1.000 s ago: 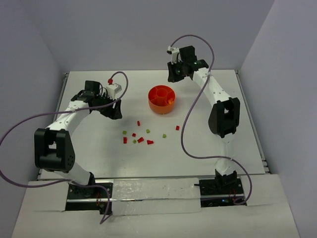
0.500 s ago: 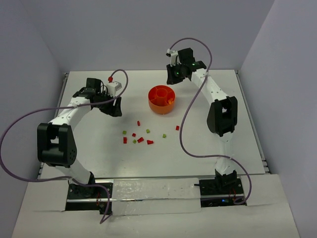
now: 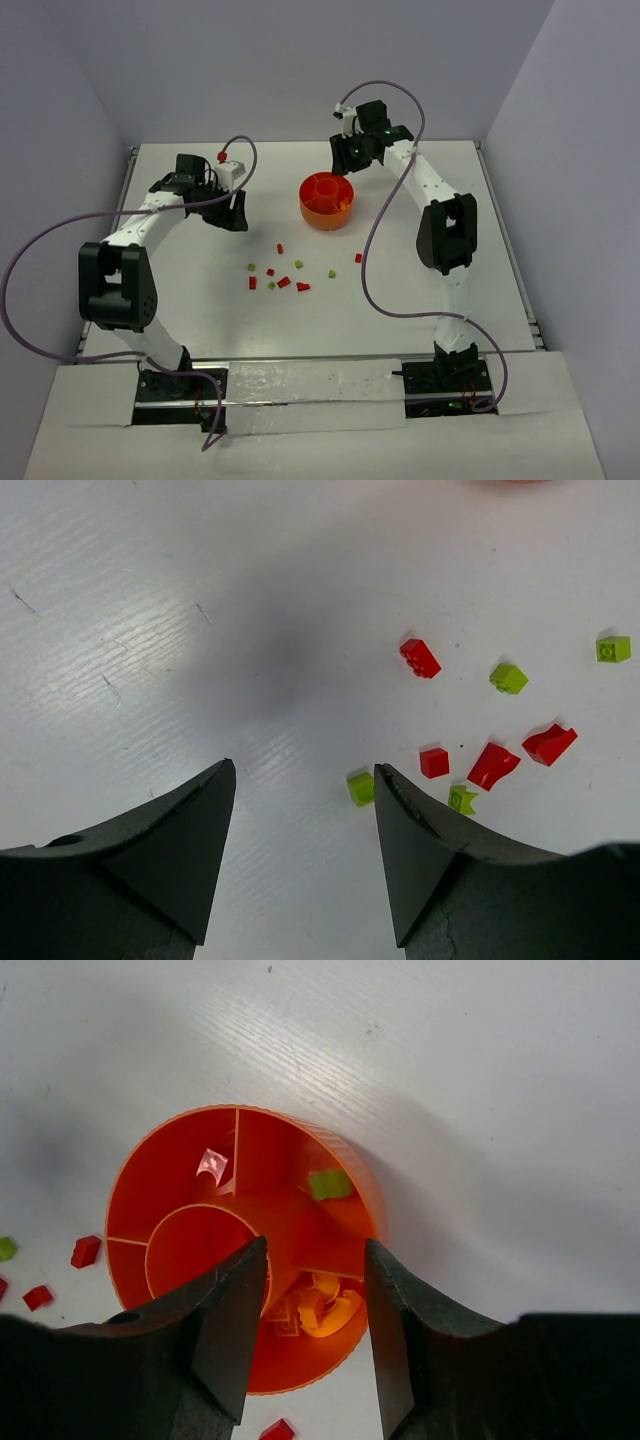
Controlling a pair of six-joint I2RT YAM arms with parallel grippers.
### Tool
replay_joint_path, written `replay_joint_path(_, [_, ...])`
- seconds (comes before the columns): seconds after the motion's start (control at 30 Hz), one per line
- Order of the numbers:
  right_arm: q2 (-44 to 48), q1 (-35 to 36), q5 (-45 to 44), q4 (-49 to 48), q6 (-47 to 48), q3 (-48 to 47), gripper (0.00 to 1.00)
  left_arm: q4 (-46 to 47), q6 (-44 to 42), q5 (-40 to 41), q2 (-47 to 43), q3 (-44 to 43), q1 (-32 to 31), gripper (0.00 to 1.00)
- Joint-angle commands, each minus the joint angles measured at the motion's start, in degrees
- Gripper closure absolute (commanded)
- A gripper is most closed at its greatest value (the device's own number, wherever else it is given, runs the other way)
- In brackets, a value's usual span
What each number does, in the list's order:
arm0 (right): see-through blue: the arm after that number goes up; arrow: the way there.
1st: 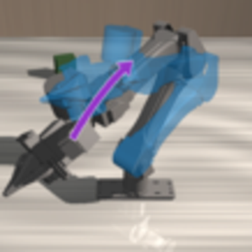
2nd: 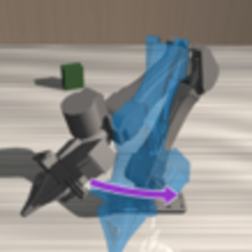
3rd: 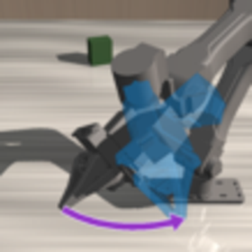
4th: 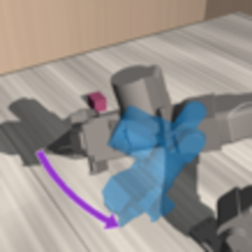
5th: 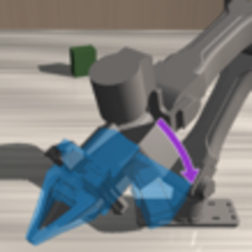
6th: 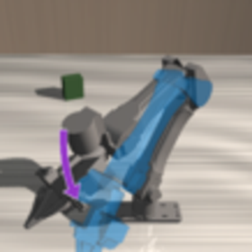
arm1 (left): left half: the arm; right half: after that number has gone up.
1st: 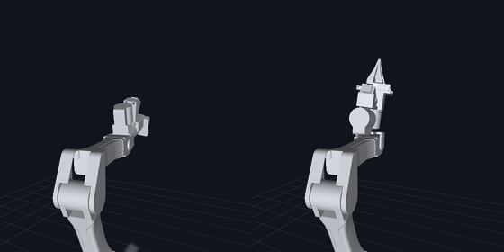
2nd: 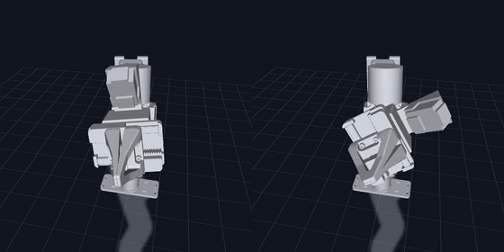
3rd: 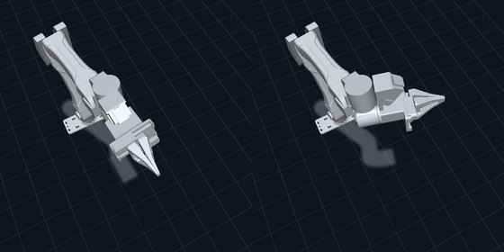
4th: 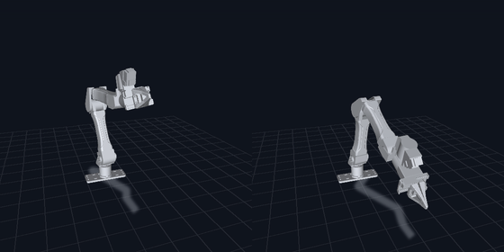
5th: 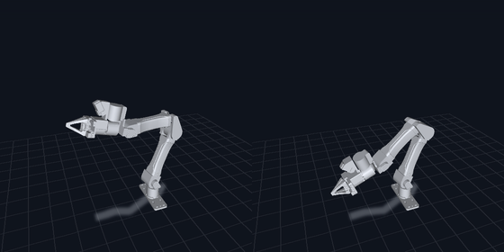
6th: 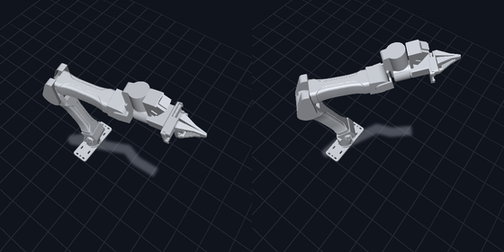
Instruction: Sort the legos into containers by color
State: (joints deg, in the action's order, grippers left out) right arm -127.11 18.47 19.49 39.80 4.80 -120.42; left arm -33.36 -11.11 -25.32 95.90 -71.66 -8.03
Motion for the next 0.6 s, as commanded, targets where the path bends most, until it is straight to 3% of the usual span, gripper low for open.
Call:
replay_joint_path(0.0, [-0.1, 0.6, -0.3, -0.3, -0.4, -0.6, 0.45, 2.5, 2.9, -0.9, 1.4, -3.6, 0.3, 0.34])
replay_joint_path(0.1, [0.8, 0.6, -0.5, -0.3, -0.8, -0.5, 0.40, 3.4, 4.1, -0.7, 2.6, -4.3, -0.5, 0.35])
replay_joint_path(0.13, [1.8, 0.6, -0.9, -0.4, -1.1, -0.6, 0.32, 3.9, 5.3, 0.3, 3.2, -4.7, -1.7, 0.35])
replay_joint_path(0.37, [7.1, 0.0, -4.2, -0.8, -2.1, -1.5, 0.02, 4.7, 10.1, 5.7, 7.7, -6.8, -8.6, 0.40])
replay_joint_path(0.57, [11.1, -1.7, -7.5, -1.1, -1.7, -0.1, 0.00, 4.5, 15.5, 12.4, 10.9, -8.2, -15.5, 0.40])
